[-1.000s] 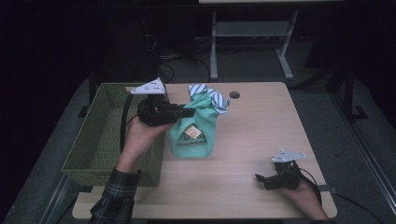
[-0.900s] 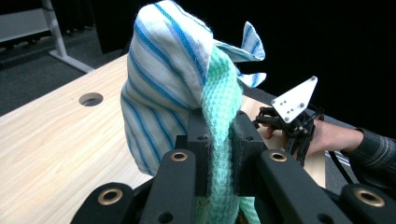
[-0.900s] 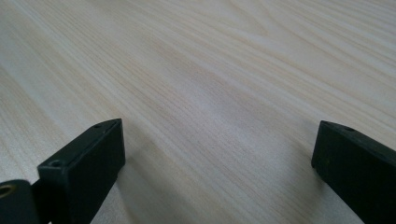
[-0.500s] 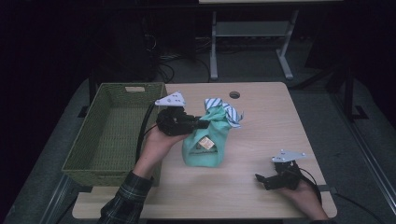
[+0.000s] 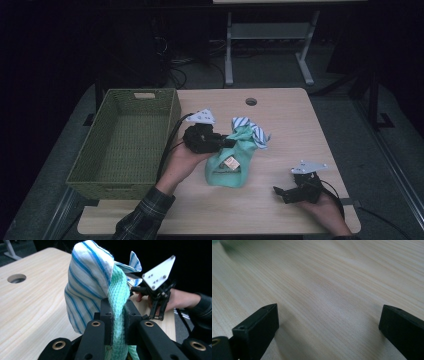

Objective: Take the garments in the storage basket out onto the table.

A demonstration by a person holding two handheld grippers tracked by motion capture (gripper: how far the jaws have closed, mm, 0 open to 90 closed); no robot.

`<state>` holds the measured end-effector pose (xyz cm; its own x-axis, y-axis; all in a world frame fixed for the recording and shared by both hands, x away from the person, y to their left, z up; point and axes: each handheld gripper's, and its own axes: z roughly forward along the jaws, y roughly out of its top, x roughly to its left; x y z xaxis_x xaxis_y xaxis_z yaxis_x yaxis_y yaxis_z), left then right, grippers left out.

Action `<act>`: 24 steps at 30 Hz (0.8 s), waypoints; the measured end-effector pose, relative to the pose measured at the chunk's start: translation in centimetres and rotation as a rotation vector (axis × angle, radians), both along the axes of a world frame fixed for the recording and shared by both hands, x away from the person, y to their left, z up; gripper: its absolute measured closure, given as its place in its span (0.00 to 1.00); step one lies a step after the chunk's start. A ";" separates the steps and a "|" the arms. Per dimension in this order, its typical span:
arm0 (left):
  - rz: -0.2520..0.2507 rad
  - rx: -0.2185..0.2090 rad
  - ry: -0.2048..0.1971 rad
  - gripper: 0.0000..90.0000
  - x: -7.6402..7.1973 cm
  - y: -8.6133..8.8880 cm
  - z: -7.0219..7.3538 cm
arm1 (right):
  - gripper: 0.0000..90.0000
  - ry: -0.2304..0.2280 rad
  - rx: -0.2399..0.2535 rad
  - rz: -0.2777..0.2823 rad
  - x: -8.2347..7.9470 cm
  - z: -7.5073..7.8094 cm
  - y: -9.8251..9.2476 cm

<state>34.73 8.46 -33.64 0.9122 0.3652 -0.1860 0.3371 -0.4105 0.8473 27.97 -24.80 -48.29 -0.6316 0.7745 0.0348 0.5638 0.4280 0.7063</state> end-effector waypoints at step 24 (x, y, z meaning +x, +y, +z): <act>-0.034 0.138 0.022 0.88 0.8 -4.1 -7.2 | 0.03 -0.001 -0.003 0.002 0.0 0.0 0.0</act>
<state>35.50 4.34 -40.87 0.9206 0.3580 -0.1560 0.3390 -0.5343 0.7743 27.98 -24.82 -48.29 -0.6332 0.7734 0.0318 0.5622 0.4313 0.7057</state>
